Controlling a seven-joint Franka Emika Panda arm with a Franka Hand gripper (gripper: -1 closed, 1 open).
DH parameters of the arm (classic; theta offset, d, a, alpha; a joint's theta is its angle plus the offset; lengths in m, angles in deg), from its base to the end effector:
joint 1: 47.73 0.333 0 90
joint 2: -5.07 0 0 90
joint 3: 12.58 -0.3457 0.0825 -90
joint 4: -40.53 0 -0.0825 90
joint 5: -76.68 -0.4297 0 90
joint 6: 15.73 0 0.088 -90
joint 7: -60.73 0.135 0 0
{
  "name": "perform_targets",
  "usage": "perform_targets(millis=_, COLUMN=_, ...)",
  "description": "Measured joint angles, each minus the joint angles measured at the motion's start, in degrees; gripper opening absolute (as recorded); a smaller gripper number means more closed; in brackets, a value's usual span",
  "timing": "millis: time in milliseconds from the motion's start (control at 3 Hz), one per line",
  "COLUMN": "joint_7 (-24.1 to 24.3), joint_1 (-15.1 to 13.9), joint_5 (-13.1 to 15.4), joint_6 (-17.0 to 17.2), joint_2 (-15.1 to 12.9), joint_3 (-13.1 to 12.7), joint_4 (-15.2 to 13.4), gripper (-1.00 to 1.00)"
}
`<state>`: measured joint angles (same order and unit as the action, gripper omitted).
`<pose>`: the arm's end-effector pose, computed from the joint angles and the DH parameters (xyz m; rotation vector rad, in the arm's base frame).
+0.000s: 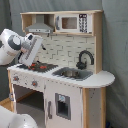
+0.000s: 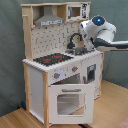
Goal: Play with the kitchen
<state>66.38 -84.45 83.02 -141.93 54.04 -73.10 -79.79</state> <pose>0.4207 0.3303 0.6079 2.2544 0.4570 0.8743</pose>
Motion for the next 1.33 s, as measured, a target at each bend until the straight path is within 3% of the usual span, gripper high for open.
perform_targets(millis=333, joint_7=-1.8, joint_1=-0.2, joint_5=-1.9, joint_6=0.0, joint_2=-6.1, joint_3=-0.3, joint_4=0.6, gripper=1.0)
perform_targets(millis=667, joint_7=-3.5, joint_1=-0.5, joint_5=-2.0, joint_6=0.4, joint_2=-12.1, joint_3=0.0, joint_4=2.1, gripper=1.0)
perform_targets(millis=1333, joint_7=-7.4, joint_1=-0.6, joint_5=-1.9, joint_6=4.5, joint_2=-22.7, joint_3=0.3, joint_4=6.5, gripper=1.0)
